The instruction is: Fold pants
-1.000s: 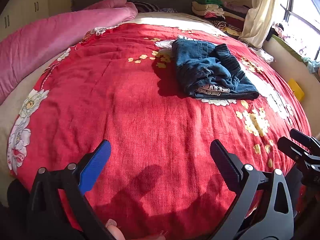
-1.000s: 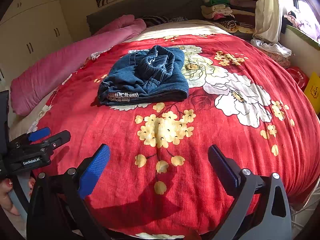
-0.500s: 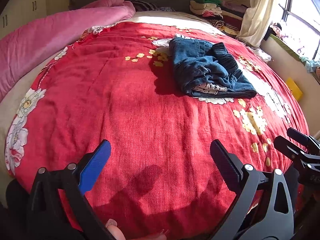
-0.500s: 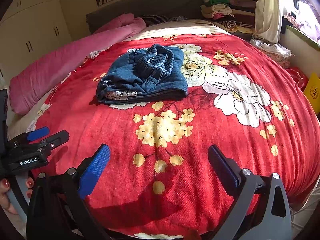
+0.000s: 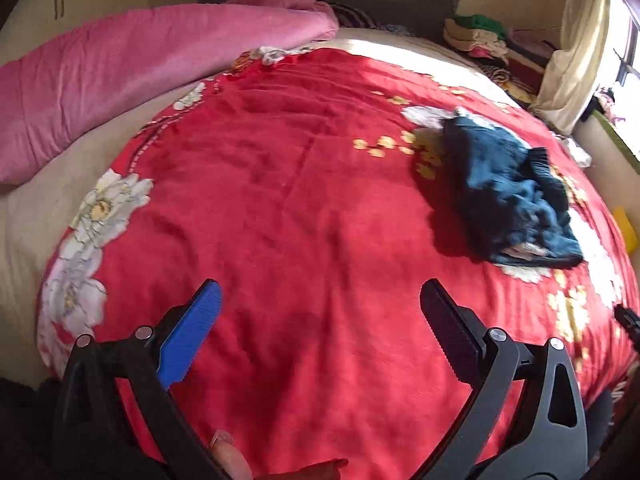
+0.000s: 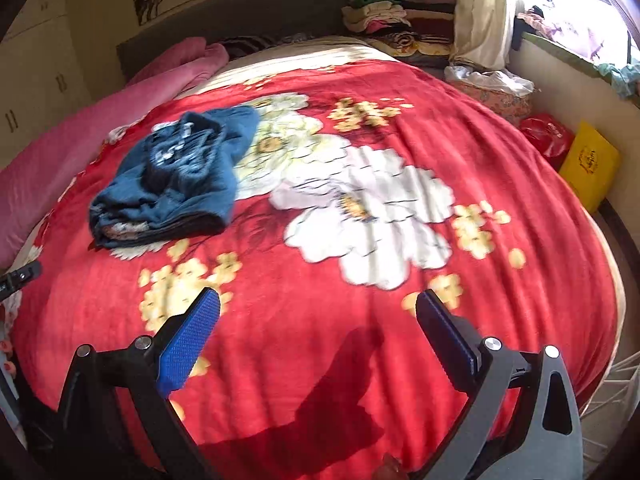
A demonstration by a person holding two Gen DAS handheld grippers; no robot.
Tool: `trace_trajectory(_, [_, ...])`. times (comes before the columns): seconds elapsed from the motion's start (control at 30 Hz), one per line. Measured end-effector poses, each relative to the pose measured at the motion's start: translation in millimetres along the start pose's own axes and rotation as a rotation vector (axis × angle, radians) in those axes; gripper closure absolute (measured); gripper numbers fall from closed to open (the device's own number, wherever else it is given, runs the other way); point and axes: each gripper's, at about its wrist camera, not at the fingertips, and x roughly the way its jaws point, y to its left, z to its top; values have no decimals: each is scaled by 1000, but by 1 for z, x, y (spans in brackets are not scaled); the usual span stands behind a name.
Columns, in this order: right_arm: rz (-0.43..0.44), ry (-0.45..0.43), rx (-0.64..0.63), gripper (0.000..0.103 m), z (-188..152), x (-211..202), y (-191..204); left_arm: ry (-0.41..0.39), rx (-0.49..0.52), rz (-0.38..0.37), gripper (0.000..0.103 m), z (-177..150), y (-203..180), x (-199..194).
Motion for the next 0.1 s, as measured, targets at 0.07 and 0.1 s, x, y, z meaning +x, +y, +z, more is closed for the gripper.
trace_trajectory(0.07, [-62, -7, 7, 5, 16, 9, -32, 34, -9, 85, 10, 16, 22, 25])
trace_trajectory(0.1, [-106, -2, 10, 5, 26, 16, -49, 55, -19, 110, 10, 25, 35, 39])
